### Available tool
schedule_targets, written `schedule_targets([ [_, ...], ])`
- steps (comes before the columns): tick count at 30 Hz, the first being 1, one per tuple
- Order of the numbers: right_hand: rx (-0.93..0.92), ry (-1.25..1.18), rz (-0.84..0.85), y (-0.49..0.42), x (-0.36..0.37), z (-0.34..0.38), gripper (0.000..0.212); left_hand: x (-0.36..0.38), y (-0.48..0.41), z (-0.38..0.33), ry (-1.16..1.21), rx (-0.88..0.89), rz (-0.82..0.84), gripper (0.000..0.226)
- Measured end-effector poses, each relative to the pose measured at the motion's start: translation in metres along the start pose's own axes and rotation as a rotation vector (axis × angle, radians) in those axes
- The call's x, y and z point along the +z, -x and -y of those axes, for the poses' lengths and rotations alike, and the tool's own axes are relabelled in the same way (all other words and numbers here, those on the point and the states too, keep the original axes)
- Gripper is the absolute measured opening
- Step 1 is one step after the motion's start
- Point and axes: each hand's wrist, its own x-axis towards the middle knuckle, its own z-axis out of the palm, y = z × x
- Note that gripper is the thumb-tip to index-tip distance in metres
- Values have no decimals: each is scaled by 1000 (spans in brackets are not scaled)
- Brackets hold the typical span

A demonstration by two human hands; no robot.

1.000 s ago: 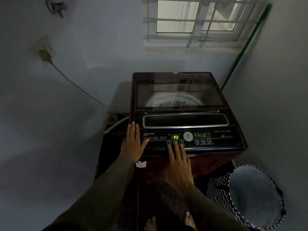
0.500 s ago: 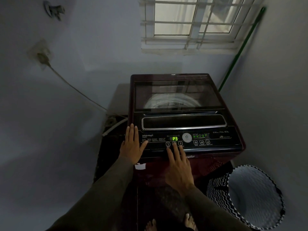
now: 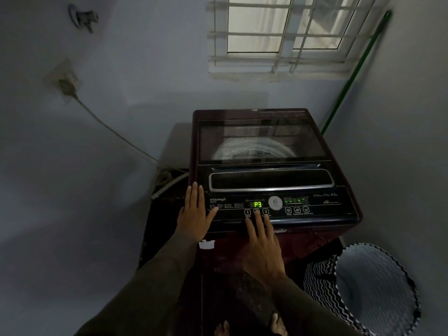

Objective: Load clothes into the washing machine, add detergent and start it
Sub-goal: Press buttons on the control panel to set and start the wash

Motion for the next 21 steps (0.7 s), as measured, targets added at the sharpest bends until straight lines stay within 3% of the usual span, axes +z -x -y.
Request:
schedule_targets([
  [21, 10, -26, -6, 2, 0, -3, 96, 2, 0, -1, -2, -14, 15, 89],
])
